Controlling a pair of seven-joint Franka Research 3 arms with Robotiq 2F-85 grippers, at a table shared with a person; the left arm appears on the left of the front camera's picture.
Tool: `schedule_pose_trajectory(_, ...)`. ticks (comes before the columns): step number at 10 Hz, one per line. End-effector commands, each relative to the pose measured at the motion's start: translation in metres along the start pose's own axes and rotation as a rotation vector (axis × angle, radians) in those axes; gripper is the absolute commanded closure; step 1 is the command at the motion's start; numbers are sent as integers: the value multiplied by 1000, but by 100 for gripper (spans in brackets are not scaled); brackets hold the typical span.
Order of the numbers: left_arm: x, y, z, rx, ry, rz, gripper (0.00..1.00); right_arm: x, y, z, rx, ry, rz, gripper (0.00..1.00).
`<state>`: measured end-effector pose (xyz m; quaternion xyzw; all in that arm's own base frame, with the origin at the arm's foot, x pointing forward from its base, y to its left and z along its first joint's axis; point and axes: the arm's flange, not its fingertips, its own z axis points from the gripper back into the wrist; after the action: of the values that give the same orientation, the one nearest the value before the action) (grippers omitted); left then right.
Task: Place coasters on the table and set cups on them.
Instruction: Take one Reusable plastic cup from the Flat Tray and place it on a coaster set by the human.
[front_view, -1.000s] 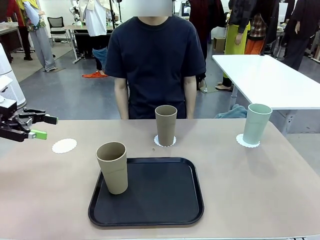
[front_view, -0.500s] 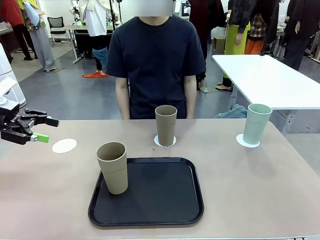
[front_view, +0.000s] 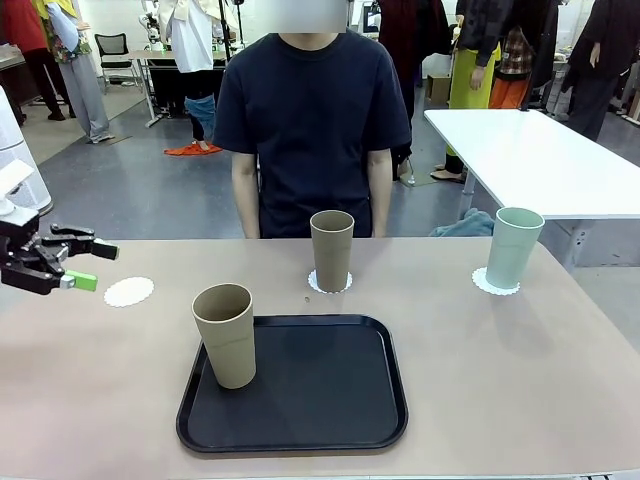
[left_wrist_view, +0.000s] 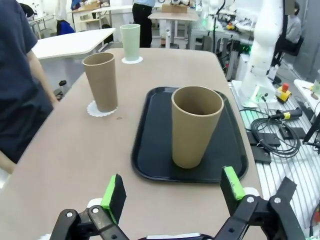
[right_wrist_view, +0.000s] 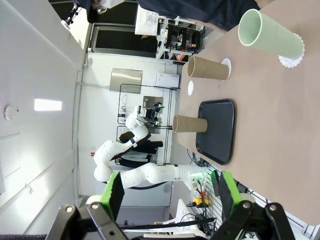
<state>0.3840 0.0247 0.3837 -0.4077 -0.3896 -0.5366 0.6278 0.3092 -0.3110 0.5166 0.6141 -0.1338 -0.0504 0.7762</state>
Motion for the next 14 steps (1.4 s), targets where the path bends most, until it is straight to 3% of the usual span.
schedule_pose_trajectory(1,-26,8,-15,-43,-73,57,0,-1,3,-1,14,-8,-14,0)
schedule_pose_trajectory(3,-55,12,-36,-42,-92,68,0,-1,3,-1,14,-8,-14,0)
schedule_pose_trajectory(7,-94,38,-87,-74,-158,-32,0,-1,3,-1,14,-8,-14,0)
schedule_pose_trajectory(14,-92,25,-142,-200,-197,-67,0,-1,3,-1,14,-8,-14,0)
